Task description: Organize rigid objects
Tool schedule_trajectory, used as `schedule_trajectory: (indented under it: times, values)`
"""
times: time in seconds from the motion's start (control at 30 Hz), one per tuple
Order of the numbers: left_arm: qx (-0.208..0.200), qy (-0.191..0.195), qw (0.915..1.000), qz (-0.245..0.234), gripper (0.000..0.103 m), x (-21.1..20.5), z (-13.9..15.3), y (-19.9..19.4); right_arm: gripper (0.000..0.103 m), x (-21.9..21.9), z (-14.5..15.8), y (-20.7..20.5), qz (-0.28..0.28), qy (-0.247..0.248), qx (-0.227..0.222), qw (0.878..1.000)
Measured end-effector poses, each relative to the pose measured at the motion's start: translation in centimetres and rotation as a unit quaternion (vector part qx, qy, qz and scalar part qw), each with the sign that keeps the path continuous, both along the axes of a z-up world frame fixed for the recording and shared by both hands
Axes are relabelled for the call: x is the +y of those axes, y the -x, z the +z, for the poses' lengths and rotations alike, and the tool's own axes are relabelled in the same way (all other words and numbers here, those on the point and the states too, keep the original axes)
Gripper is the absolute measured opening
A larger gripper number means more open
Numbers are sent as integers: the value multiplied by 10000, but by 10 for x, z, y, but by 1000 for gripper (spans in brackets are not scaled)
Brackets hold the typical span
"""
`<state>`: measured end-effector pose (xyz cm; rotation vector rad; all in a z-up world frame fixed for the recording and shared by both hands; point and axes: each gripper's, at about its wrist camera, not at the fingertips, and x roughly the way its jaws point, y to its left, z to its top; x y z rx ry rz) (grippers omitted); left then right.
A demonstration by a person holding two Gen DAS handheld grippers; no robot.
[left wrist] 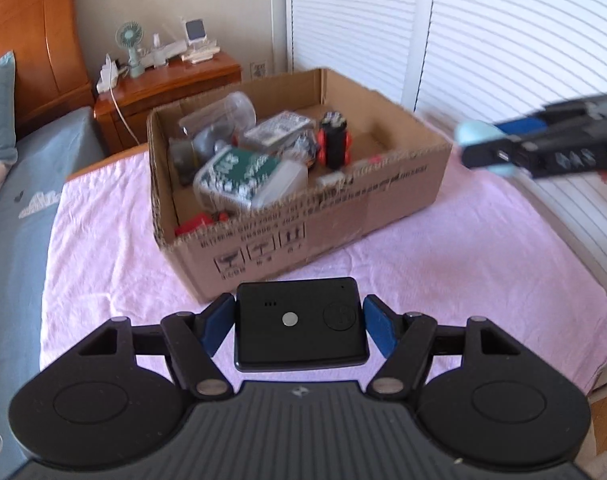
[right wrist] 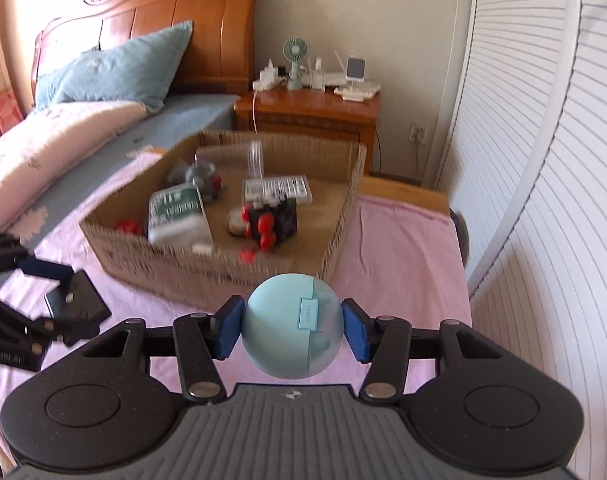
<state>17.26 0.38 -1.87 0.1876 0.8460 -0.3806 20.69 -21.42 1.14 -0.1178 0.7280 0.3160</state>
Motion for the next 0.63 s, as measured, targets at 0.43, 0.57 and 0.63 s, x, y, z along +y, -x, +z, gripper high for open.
schedule_trajectory:
  times: [0.43,0.57,0.63]
  values:
    - [-252,119,9995,-141,69,-5,22,-18,64,26,-21,-71,-42,220,70,9997]
    - [-309,120,9994,-141,69,-6,25,-26,100,24,-19,-61,-153,208,-99,9996]
    - [-344,99,9993,-143,69,-8,27,-32,102,20,-16,-50,-154,115,-138,9997]
